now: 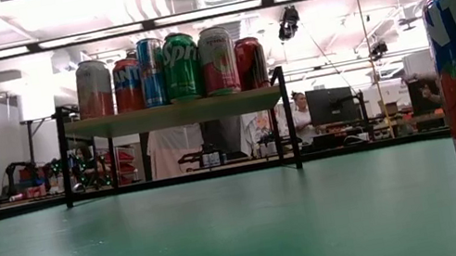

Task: Place canned beverage on shelf
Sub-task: Put the green can on the shelf

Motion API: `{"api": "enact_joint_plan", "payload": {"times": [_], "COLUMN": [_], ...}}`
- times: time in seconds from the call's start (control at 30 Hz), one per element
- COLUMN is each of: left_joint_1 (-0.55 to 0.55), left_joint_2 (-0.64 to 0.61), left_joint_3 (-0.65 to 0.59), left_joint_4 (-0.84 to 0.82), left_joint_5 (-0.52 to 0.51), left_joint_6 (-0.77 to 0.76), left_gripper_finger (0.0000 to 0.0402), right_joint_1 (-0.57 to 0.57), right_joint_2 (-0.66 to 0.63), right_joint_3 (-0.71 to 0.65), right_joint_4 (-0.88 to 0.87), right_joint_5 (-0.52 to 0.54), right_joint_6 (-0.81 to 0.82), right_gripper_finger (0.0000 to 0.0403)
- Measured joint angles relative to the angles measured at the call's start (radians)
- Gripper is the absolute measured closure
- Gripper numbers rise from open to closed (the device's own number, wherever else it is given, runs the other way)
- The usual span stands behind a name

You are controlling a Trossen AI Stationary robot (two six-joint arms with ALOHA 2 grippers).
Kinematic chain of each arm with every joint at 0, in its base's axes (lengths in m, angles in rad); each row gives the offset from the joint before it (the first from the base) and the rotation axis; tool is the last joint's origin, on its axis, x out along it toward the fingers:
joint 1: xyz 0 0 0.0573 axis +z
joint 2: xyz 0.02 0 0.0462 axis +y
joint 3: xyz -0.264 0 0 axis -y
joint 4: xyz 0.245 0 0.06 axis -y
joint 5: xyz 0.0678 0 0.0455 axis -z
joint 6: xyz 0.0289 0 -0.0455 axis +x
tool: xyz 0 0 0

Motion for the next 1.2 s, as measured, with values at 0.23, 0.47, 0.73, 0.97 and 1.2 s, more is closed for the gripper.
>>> {"api": "enact_joint_plan", "payload": {"times": [0.23, 0.47, 0.73, 0.97, 1.2], "left_joint_1": [0.002, 0.012, 0.021, 0.028, 0.029], "left_joint_2": [0.095, 0.204, 0.286, 0.317, 0.34], "left_joint_3": [-0.12, -0.094, -0.048, -0.045, -0.037], "left_joint_4": [0.34, 0.402, 0.413, 0.425, 0.422], "left_joint_5": [0.0, -0.026, -0.107, -0.112, -0.112], "left_joint_6": [-0.003, -0.015, -0.039, -0.064, -0.065], "left_gripper_finger": [0.0091, 0.0091, 0.0091, 0.0091, 0.0103], "right_joint_1": [0.0, -0.001, 0.0, 0.001, 0.0], "right_joint_2": [0.049, 0.091, 0.107, 0.107, 0.107], "right_joint_3": [0.014, 0.075, 0.104, 0.101, 0.1], "right_joint_4": [0.064, -0.004, -0.047, -0.048, -0.047], "right_joint_5": [0.03, 0.044, 0.077, 0.103, 0.102], "right_joint_6": [-0.021, -0.031, -0.036, -0.032, -0.026], "right_gripper_finger": [0.0111, 0.0111, 0.0111, 0.0111, 0.0111]}}
